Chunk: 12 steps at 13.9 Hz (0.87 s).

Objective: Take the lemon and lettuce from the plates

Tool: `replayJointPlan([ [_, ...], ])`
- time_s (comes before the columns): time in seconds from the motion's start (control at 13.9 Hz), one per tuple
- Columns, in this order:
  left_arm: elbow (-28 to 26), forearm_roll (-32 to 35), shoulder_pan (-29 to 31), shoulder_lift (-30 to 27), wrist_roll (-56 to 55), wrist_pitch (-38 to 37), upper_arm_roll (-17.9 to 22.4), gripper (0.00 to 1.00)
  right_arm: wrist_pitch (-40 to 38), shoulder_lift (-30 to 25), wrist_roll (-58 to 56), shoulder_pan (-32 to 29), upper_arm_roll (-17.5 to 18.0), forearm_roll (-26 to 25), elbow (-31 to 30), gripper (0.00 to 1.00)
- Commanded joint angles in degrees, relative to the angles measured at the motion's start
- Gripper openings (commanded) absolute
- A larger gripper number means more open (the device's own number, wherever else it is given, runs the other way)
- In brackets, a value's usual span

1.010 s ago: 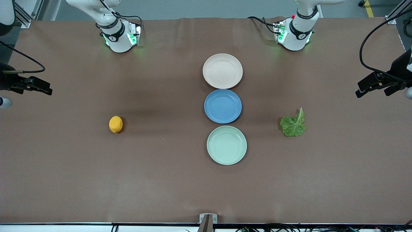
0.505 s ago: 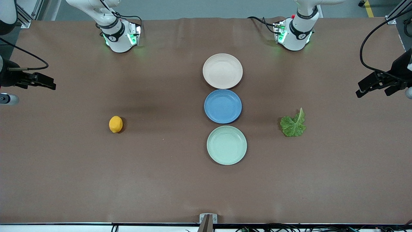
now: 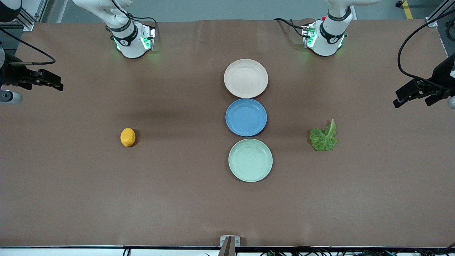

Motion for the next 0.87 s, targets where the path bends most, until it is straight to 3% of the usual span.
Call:
replayJointPlan([
  [0.0, 1.17, -0.29, -0.28, 0.09, 0.5, -1.35, 0.54, 1.0, 1.03, -3.07, -0.78, 0.57, -1.09, 1.2, -2.51, 1.0],
  [0.79, 1.17, -0.29, -0.37, 0.09, 0.59, -1.35, 0.45, 1.0, 8.05, -9.23, -0.87, 0.57, -1.27, 2.87, -9.72, 1.0],
])
